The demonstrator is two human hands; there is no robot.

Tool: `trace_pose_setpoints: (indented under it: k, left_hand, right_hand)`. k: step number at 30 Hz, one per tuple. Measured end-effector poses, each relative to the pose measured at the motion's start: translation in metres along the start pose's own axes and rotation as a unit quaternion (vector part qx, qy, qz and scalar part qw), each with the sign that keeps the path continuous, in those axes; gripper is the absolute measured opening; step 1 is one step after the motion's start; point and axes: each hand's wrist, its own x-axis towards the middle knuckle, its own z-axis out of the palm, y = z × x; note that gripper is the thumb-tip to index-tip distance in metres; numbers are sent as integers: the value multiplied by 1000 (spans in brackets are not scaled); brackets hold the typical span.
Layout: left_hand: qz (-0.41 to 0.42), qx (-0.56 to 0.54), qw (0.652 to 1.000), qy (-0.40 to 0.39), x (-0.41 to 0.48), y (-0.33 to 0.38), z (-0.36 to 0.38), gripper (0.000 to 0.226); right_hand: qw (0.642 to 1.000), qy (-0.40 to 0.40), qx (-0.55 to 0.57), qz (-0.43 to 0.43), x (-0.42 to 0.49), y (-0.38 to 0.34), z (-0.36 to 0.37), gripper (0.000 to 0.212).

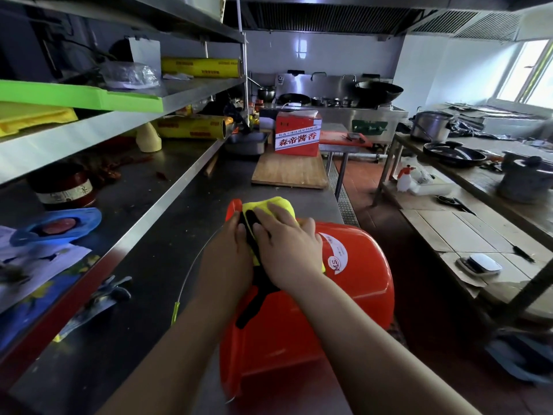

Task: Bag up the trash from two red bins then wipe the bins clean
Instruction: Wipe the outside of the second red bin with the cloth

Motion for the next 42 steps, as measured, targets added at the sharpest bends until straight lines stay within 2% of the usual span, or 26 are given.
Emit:
trace_pose_setpoints:
  k: [3,6,10,15,17,20,23,26,29,33,38,42]
  left_hand:
    - [2,-16,1000,-13,1,0,0,39]
    - [1,-1,1000,-18,5,2,1,43]
    - [10,23,1000,-18,11,2,2,45]
    - [11,31,999,-7,11,3,5,47]
    - [9,34,999,-1,12,3,7,47]
    - [1,39,999,8,14,3,9,46]
    - [-14,34,999,10,20,4,10,45]
    - [-20,25,999,-4,25,0,7,44]
    - [-11,11,1000,-16,24,-4,3,44]
    - [-12,29,999,-13,24,-3,4,45]
    - [-8,21,1000,-5,20,-1,4,46]
    - [-15,-17,1000,18,13,-2,7,41]
  right_hand:
    - [1000,18,-15,-5,-2,8,1,41]
    - [999,31,-28,27,-5,24,4,42]
    - [989,52,-39,130,-7,65,2,42]
    - [957,67,-28,279,-6,127,-12,40]
    - [948,69,-14,312,-3,131,-13,40]
    - [959,70,-37,271,2,108,-7,41]
    - [987,58,-40,148,1,61,4,42]
    - [997,53,-43,40,-7,14,17,41]
    - [998,46,-42,4,-15,7,22,43]
    - [997,50,-38,41,-17,39,16,44]
    - [977,71,-41,198,-17,107,3,44]
    - [955,94,-24,279,-26,142,-3,43]
